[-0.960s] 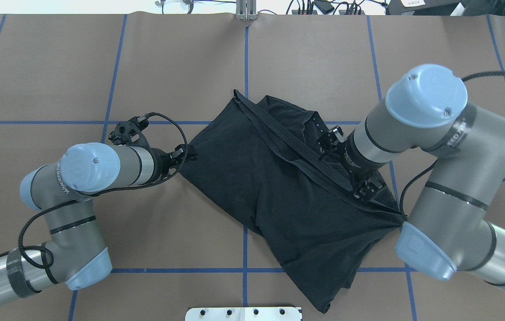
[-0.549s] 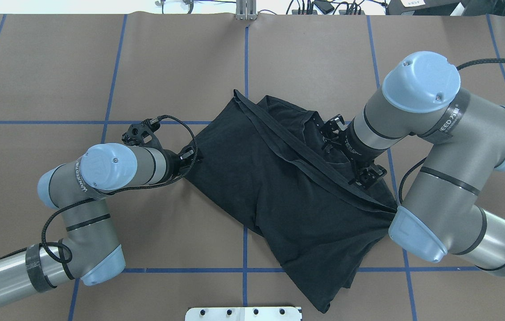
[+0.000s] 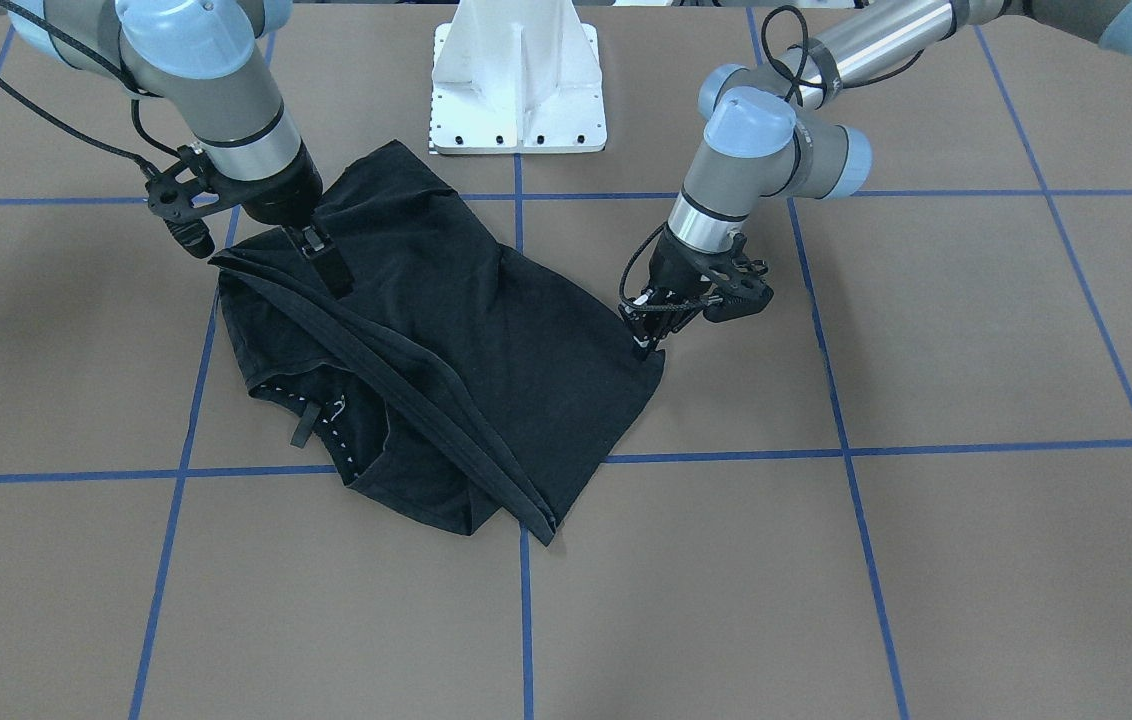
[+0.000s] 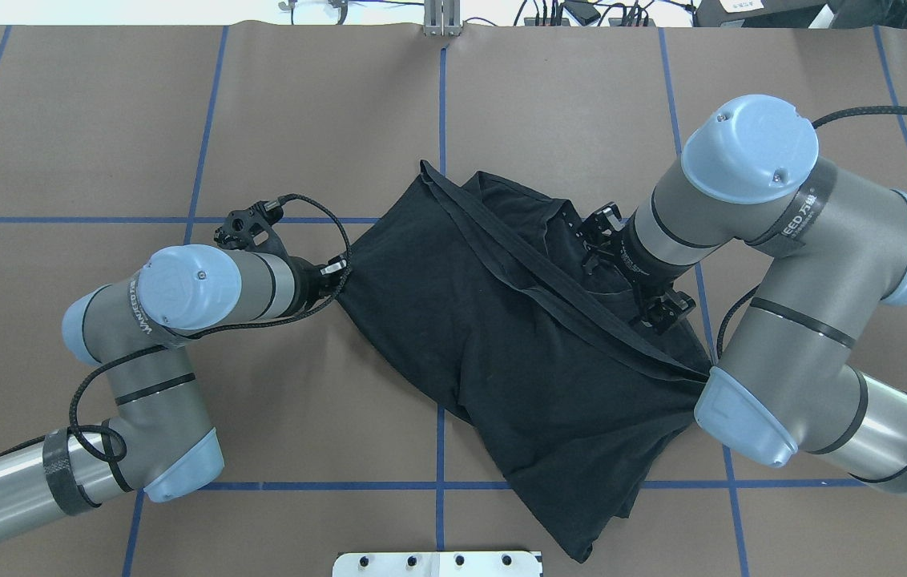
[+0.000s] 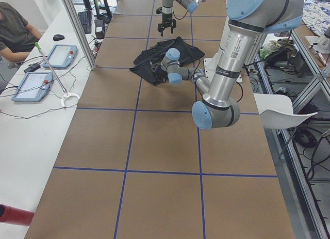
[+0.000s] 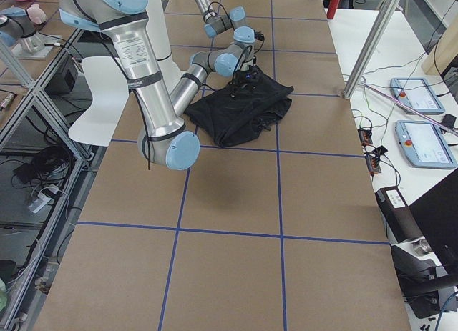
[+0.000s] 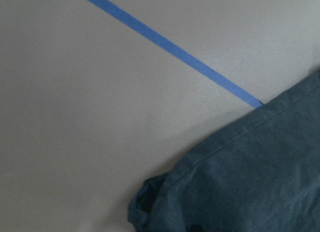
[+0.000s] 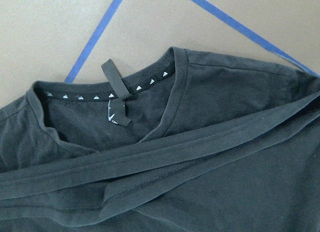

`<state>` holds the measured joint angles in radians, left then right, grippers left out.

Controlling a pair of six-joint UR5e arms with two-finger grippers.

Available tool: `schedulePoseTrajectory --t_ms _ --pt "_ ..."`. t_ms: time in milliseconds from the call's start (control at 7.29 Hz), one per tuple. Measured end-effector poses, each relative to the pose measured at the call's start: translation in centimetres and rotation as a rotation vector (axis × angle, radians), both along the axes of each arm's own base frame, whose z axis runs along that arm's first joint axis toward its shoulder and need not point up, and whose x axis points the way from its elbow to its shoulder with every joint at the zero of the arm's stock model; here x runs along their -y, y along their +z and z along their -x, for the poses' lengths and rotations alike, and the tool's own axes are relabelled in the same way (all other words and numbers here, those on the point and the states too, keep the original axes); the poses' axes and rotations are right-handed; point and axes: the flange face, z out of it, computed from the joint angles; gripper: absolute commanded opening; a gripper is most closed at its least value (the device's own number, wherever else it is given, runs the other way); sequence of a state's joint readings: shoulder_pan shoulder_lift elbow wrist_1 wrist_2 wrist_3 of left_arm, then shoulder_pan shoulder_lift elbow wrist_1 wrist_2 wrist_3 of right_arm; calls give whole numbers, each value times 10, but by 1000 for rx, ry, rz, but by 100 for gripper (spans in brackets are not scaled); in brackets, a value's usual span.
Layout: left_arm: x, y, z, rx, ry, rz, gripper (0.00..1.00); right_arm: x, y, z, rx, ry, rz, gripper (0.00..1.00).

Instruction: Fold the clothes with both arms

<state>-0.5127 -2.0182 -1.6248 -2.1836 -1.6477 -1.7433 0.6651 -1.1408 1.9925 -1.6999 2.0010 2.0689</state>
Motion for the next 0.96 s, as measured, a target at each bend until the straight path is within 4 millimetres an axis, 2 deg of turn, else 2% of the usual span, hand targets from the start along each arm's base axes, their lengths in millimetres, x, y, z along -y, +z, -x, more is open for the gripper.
schedulePoseTrajectory --t_ms 274,411,549,686,823,960 --pt "22 -1 19 19 -11 -54 0 9 8 -10 -28 -68 -110 100" --pt "41 1 35 44 -23 -99 0 14 17 -19 -45 -104 -154 100" --pt "72 0 49 67 -44 -146 0 17 27 -26 -62 -139 -188 100" --pt "116 -8 48 83 -68 -186 0 17 34 -30 -73 -163 -207 100" --pt "170 -26 37 84 -80 -214 0 17 38 -32 -79 -174 -215 100" --pt "215 -46 25 75 -77 -243 0 17 39 -33 -80 -178 -218 100"
